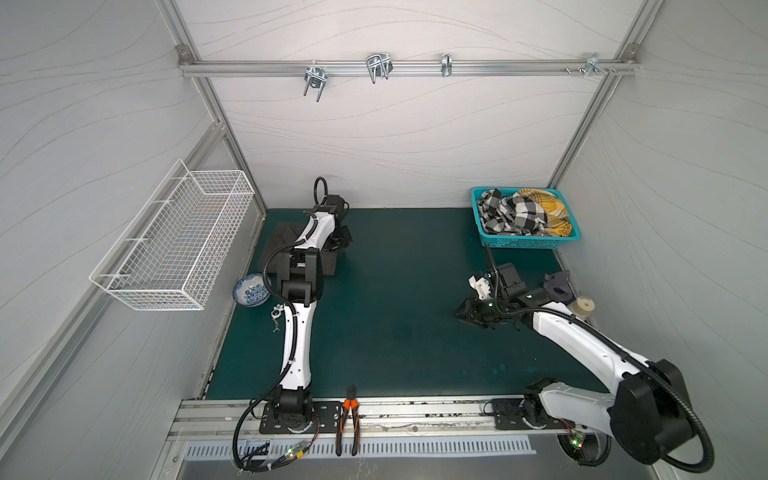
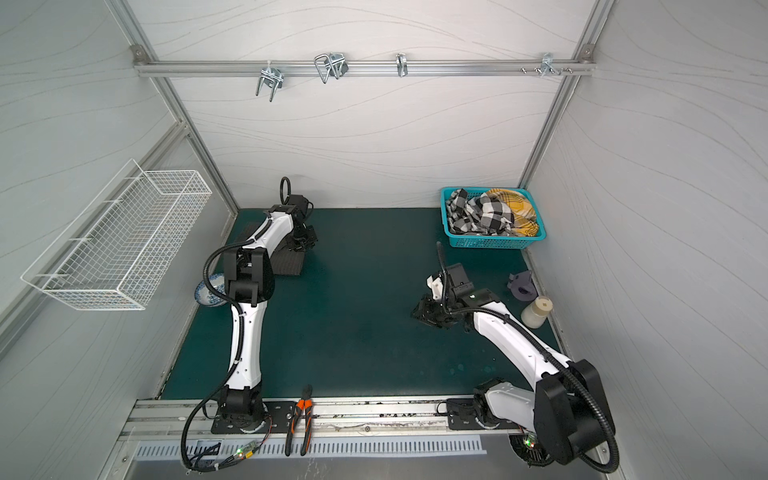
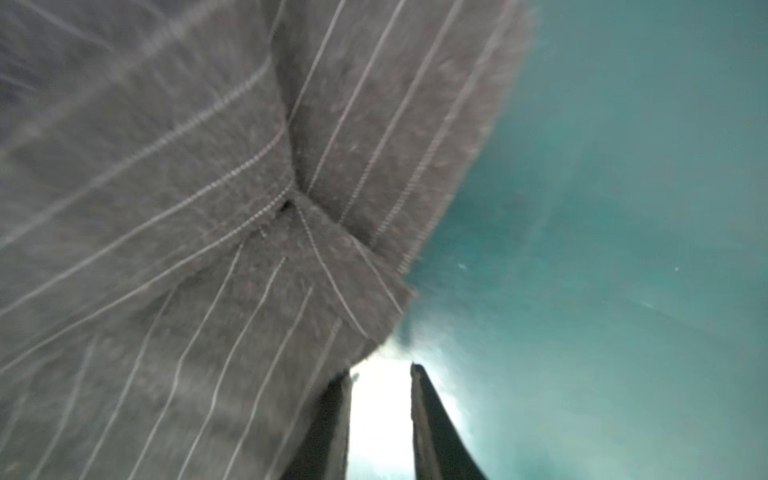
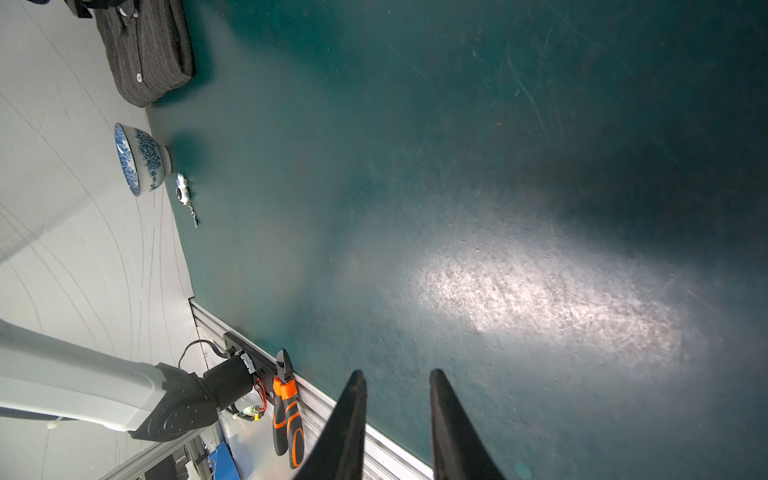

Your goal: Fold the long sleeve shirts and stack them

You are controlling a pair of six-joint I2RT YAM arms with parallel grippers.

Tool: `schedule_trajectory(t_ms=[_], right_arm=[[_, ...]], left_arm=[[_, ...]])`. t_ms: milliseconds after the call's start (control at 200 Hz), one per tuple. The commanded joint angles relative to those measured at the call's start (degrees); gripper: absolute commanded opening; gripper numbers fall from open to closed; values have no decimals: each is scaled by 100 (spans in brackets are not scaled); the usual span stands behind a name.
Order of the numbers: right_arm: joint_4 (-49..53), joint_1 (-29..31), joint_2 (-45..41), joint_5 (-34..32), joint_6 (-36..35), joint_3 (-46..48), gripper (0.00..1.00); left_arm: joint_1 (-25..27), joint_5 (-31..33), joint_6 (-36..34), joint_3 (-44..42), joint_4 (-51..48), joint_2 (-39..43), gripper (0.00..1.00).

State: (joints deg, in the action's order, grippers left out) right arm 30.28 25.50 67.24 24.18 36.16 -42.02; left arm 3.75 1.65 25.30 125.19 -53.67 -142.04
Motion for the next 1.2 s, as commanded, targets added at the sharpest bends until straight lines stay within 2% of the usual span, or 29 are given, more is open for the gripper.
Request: schedule_trajectory(t_ms=[0, 205, 435, 610, 745, 875, 960, 1025, 1035, 1040, 1050, 1060, 1076, 1091, 1171, 1191], right_arm=[[241, 25, -137, -77, -68, -5, 28], [494, 27, -276, -200, -109, -273, 29], [1112, 9, -671, -752, -220, -860, 38], [1756, -218, -1033, -1461, -472, -1587, 50], [1947, -579, -1394, -1746, -582, -2072, 57], [1618, -644, -1909, -2176, -541, -1958, 64], [1138, -648, -2417, -2707, -116, -1476, 67], [749, -650, -2910, -3282, -54, -986, 79], [685, -651, -2987, -3375, -49, -925, 86], [652, -647, -3027, -3398, -49, -875, 92], [588, -648, -3102, -3507, -57, -783, 97], [548, -650, -3180, -3598, -63, -694, 99], [438, -651, -3270, -3716, -81, -562, 99], [341, -658, -3409, -3843, -101, -436, 99], [-103, -658, -3924, -4409, -158, 234, 99], [-158, -659, -4011, -4526, -143, 361, 99]], left_arm=[[-76, -36, -6, 283, -118, -107, 30], [119, -618, -7, 186, 38, 555, 40], [627, -961, 71, -559, 326, 2191, 47], [932, -1032, 62, -1895, 737, 3933, 49], [979, -1102, 157, -3681, 1487, 5555, 52], [979, -683, 181, -5405, 2152, 7015, 55], [979, -266, 96, -6221, 2247, 7766, 56], [979, 73, -40, -6826, 2424, 8227, 59], [979, 147, -46, -6919, 2458, 8280, 59], [979, 189, -49, -6963, 2476, 8315, 59], [979, 279, -51, -7054, 2522, 8372, 60], [979, 377, -62, -7151, 2577, 8415, 61], [979, 518, -87, -7307, 2675, 8514, 71], [979, 675, -120, -7480, 2775, 8598, 76], [979, 1546, -296, -8357, 3260, 8978, 85], [979, 1718, -357, -8561, 3416, 9060, 93]])
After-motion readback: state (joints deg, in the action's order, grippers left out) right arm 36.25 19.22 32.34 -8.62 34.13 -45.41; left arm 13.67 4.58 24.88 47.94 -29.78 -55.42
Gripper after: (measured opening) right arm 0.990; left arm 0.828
